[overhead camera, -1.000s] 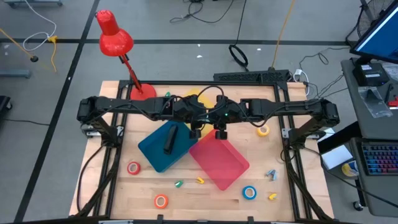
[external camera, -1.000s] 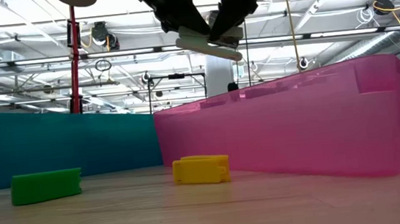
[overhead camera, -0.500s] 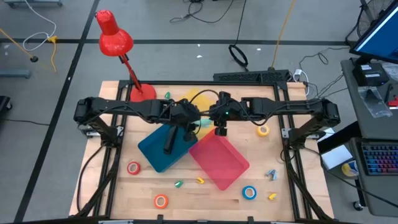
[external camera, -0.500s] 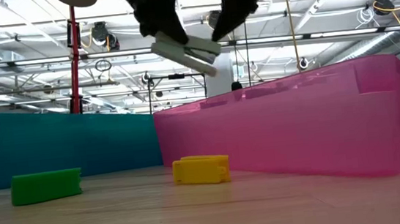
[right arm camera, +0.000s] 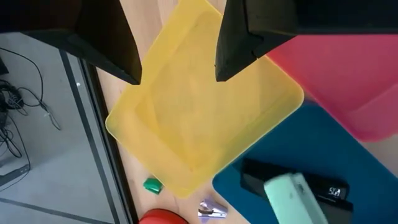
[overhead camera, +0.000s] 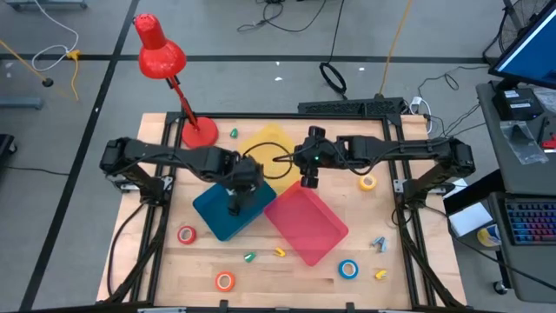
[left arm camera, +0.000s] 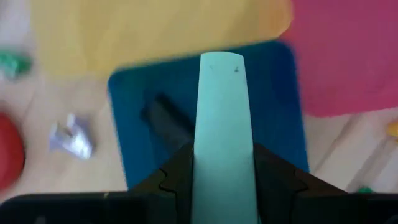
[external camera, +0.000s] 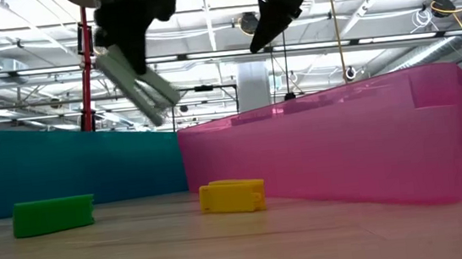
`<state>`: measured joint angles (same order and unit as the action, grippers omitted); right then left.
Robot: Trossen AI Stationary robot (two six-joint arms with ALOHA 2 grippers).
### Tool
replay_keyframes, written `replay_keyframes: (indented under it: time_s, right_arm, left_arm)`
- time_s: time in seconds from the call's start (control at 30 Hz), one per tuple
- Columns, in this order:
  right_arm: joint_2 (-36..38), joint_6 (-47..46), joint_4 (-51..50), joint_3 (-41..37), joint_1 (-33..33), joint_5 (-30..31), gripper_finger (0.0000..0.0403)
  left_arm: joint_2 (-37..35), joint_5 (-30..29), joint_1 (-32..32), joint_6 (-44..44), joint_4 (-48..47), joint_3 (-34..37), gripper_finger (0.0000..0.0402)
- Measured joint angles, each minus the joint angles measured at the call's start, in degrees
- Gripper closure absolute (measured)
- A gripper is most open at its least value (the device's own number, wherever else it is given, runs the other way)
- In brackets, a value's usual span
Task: Pick and place Stapler, Stapler remover, tape
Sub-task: Put the large light green stapler into the blue bin
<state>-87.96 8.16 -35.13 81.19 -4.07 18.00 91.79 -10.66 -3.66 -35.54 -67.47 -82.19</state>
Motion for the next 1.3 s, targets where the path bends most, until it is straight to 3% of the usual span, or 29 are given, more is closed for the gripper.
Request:
replay_keyframes:
  time_s: [0.6, 0.9, 1.3]
  right_arm:
    - [-0.02, 0.20, 0.17, -0.04, -1.95, -0.24, 0.0199]
    - [-0.05, 0.85, 0.17, -0.07, -1.95, -0.25, 0.0201]
    - [-0.05, 1.62, 0.17, -0.07, -1.95, -0.28, 0.0202]
  left_arm:
    - [-0.01, -8.54, -6.37, -33.32, 9.51, 8.27, 0.0275]
    - [2.73, -13.28, -7.99, -41.60, 14.38, 11.05, 0.0275]
    - [9.70, -13.37, -8.52, -44.66, 16.73, 10.97, 0.0275]
